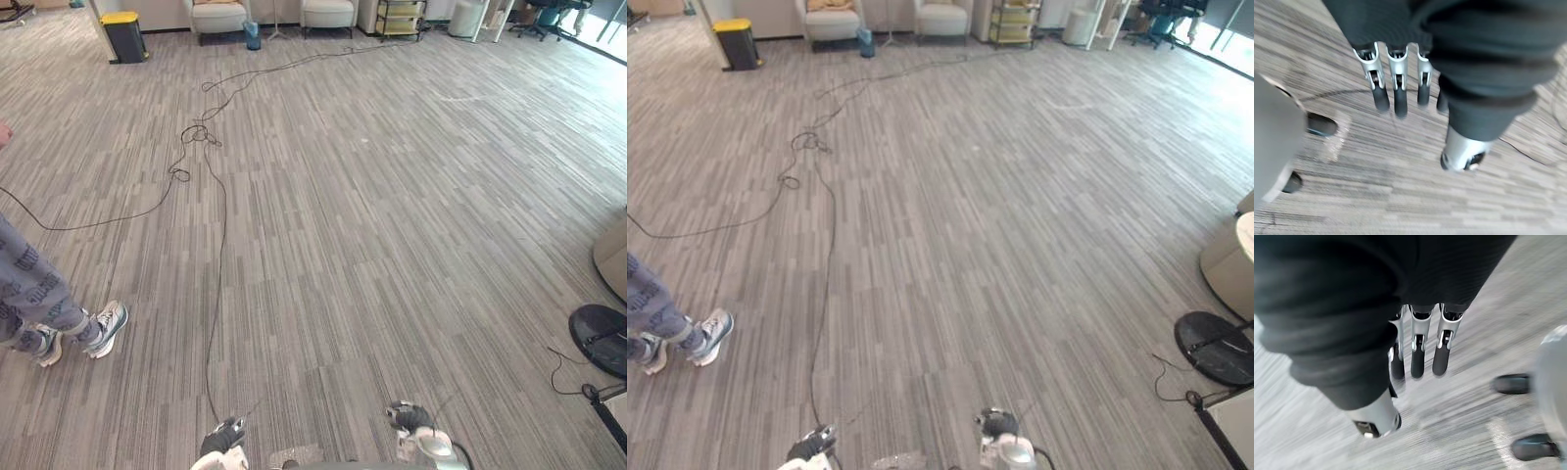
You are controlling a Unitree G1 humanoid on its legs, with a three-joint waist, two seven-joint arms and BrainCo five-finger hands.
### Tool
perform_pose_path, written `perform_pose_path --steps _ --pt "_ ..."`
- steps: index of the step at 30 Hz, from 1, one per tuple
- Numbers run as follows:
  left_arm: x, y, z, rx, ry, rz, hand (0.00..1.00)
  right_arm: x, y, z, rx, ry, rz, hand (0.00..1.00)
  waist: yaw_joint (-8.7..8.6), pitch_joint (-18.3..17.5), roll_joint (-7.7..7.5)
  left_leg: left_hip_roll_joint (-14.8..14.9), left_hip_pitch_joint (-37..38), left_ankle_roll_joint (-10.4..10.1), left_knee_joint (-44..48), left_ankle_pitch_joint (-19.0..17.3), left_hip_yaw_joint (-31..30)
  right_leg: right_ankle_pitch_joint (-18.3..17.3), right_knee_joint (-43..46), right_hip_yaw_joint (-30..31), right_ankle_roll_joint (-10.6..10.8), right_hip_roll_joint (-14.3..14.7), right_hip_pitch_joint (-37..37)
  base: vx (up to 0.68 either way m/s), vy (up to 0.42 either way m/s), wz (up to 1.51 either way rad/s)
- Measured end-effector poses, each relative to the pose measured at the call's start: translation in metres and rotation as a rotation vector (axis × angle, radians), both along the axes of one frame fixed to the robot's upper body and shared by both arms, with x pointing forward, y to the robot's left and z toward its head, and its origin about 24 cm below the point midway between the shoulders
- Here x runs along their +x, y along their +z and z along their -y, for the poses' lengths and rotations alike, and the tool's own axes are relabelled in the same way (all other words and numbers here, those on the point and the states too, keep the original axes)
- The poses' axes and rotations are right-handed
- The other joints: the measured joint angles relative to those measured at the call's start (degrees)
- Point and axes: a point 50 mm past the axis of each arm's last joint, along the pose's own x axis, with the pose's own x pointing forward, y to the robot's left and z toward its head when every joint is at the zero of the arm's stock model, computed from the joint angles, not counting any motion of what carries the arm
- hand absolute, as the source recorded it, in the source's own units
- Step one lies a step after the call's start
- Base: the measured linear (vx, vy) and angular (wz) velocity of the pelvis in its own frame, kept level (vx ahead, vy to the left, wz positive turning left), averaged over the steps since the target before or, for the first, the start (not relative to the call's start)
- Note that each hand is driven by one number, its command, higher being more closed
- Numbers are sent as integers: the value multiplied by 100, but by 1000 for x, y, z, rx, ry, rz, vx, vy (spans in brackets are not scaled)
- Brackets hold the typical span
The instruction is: Pick up cushions and gather them together orderly.
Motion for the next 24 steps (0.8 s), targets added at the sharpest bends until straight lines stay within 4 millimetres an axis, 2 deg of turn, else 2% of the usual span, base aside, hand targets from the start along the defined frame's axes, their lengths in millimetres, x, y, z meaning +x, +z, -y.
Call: perform_pose_path --steps 4,17,24 --pt "-3 -1 -1 -6 28 -16 0 -3 -1 5 24 -91 -3 0 2 6 19 6 5 0 -6 0 41 -3 -8 -19 2 3 11 -25 -15 0" --pt "-2 -4 2 -15 0 -57 0 -10 -5 10 48 -163 -45 0 2 31 61 -8 -5 -2 -11 -4 -163 -5 -203 -231 3 4 167 3 -20 8" --pt "9 -4 4 15 -169 -67 0 -10 -7 10 65 -154 -64 0 9 36 65 -45 -23 -1 -11 0 -332 -30 -219 -374 33 -15 177 -6 -23 11"
